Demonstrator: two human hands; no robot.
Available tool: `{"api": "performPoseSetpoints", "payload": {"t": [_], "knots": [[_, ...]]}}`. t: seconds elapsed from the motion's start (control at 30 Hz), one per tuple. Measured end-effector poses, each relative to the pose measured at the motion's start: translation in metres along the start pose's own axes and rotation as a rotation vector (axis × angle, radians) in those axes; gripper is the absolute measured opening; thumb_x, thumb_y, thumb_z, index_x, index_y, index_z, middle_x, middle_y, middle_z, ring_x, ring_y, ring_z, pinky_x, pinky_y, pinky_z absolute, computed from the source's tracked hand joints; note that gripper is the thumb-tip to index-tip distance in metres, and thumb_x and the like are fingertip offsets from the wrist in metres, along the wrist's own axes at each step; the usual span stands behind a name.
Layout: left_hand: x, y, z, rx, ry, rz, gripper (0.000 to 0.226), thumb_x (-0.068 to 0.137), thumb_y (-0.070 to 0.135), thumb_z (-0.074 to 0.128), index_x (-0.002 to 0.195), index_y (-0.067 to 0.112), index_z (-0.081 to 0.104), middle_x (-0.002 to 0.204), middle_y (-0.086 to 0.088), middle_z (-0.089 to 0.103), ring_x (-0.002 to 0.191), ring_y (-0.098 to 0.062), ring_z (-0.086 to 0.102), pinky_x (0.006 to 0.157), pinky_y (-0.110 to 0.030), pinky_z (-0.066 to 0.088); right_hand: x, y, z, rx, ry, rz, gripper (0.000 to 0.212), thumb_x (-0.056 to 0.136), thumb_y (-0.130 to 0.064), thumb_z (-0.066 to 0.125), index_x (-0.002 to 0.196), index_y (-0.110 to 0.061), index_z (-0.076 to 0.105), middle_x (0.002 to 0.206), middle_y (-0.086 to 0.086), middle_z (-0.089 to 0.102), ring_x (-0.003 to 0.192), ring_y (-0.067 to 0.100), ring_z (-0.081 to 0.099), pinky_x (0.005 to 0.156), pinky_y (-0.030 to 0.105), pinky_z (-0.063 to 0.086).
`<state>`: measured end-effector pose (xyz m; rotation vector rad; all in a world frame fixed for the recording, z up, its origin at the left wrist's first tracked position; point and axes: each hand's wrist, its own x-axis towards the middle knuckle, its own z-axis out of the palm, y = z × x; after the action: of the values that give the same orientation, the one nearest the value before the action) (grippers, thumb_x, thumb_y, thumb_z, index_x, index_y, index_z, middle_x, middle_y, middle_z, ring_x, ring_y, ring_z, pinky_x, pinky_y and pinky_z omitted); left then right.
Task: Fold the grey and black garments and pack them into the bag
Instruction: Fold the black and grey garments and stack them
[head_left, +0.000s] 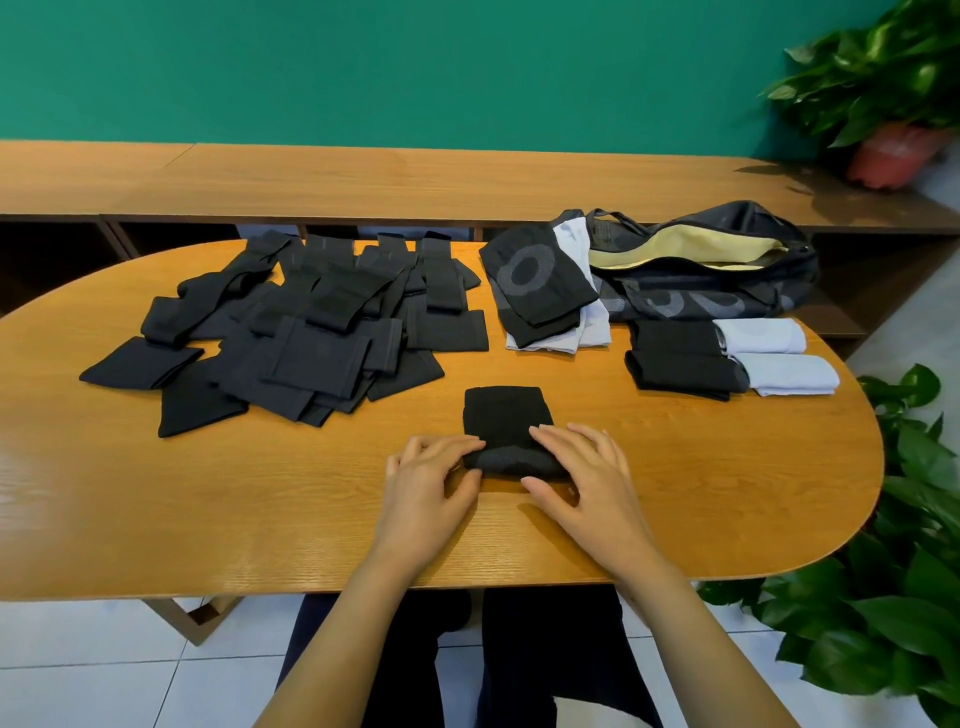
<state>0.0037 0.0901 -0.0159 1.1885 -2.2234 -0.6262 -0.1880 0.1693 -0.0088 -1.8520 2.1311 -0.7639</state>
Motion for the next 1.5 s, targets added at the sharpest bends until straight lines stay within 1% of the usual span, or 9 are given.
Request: {"api": "performPoseSetpoints", "payload": {"t": [0.1, 0.33, 0.6, 0.73, 0.93, 1.07, 1.23, 1.37, 1.5], "knots": [[0.000, -0.001, -0.001, -0.054, 0.003, -0.023, 0.032, 0.096, 0.033, 0.055, 0.127, 0.037, 0.057, 0.117, 0.027, 0.053, 0.111, 0.005, 0.037, 0.095, -0.025, 0.024, 0.001, 0.000, 0.000, 0.058, -0.015, 0.107, 0.061, 0.090, -0.045, 0.062, 0.143, -0.044, 0.033, 0.132, -0.026, 0.029, 0.128, -0.005, 0.016, 0.112, 0.032, 0.022], [0.001, -0.005, 0.001, -0.065, -0.023, 0.010, 0.035, 0.090, 0.028, 0.065, 0.123, 0.038, 0.059, 0.127, 0.028, 0.051, 0.116, 0.003, 0.036, 0.094, -0.025, 0.024, 0.001, 0.010, 0.003, 0.225, 0.019, 0.179, 0.036, 0.092, -0.022, 0.061, 0.117, -0.046, 0.049, 0.120, -0.016, 0.043, 0.126, 0.012, 0.038, 0.098, 0.027, 0.032], [0.000, -0.006, 0.002, -0.154, -0.043, -0.133, 0.025, 0.094, 0.049, 0.045, 0.115, 0.041, 0.054, 0.105, 0.015, 0.057, 0.107, -0.013, 0.046, 0.083, -0.018, 0.032, 0.001, 0.009, 0.004, 0.200, 0.058, 0.216, 0.023, 0.091, -0.052, 0.045, 0.106, -0.037, 0.051, 0.104, -0.009, 0.052, 0.115, 0.015, 0.043, 0.087, 0.028, 0.035], [0.001, -0.005, 0.002, -0.228, 0.071, -0.084, 0.021, 0.092, 0.040, 0.057, 0.110, 0.048, 0.051, 0.081, 0.013, 0.064, 0.089, -0.004, 0.057, 0.100, -0.036, 0.036, 0.000, 0.010, 0.004, 0.228, 0.172, 0.177, 0.039, 0.084, -0.065, 0.039, 0.111, -0.039, 0.048, 0.086, -0.016, 0.060, 0.107, 0.016, 0.052, 0.097, 0.035, 0.037], [0.000, -0.003, 0.001, -0.338, 0.066, -0.106, 0.036, 0.089, 0.037, 0.064, 0.119, 0.041, 0.046, 0.069, 0.012, 0.064, 0.069, -0.008, 0.059, 0.095, -0.047, 0.044, 0.001, 0.012, 0.006, 0.293, 0.215, 0.209, 0.036, 0.082, -0.059, 0.055, 0.112, -0.039, 0.048, 0.062, -0.009, 0.061, 0.082, 0.008, 0.062, 0.104, 0.044, 0.040], [-0.001, 0.000, 0.002, -0.136, 0.103, -0.006, 0.031, 0.090, 0.035, 0.063, 0.119, 0.032, 0.054, 0.077, 0.013, 0.057, 0.079, -0.003, 0.051, 0.086, -0.042, 0.047, 0.003, 0.007, 0.005, 0.171, 0.227, 0.194, 0.030, 0.088, -0.048, 0.058, 0.113, -0.031, 0.050, 0.082, -0.013, 0.056, 0.084, 0.005, 0.053, 0.095, 0.042, 0.044], [-0.003, 0.003, 0.002, 0.151, 0.107, 0.249, 0.032, 0.099, 0.032, 0.045, 0.124, 0.022, 0.063, 0.132, 0.006, 0.053, 0.121, -0.012, 0.047, 0.099, -0.035, 0.035, -0.003, 0.001, 0.003, -0.097, 0.219, -0.066, 0.054, 0.100, -0.052, 0.027, 0.140, -0.021, 0.046, 0.142, -0.006, 0.048, 0.135, 0.008, 0.035, 0.116, 0.040, 0.024], [-0.008, 0.002, -0.002, 0.293, -0.112, 0.333, 0.052, 0.104, 0.044, 0.021, 0.148, 0.022, 0.039, 0.157, 0.009, 0.028, 0.147, -0.003, 0.012, 0.120, -0.038, 0.008, -0.008, -0.002, -0.001, -0.280, -0.015, -0.279, 0.057, 0.104, -0.054, 0.014, 0.152, -0.027, 0.026, 0.160, -0.011, 0.018, 0.149, 0.008, 0.005, 0.120, 0.045, -0.002], [-0.011, -0.003, -0.006, 0.290, -0.288, 0.241, 0.062, 0.100, 0.055, 0.004, 0.155, 0.028, 0.012, 0.161, 0.016, 0.004, 0.143, 0.009, -0.011, 0.120, -0.040, -0.012, -0.011, 0.002, 0.002, -0.308, -0.205, -0.189, 0.062, 0.097, -0.064, -0.002, 0.153, -0.037, 0.005, 0.160, -0.019, 0.000, 0.145, 0.000, -0.016, 0.118, 0.050, -0.013]]}}
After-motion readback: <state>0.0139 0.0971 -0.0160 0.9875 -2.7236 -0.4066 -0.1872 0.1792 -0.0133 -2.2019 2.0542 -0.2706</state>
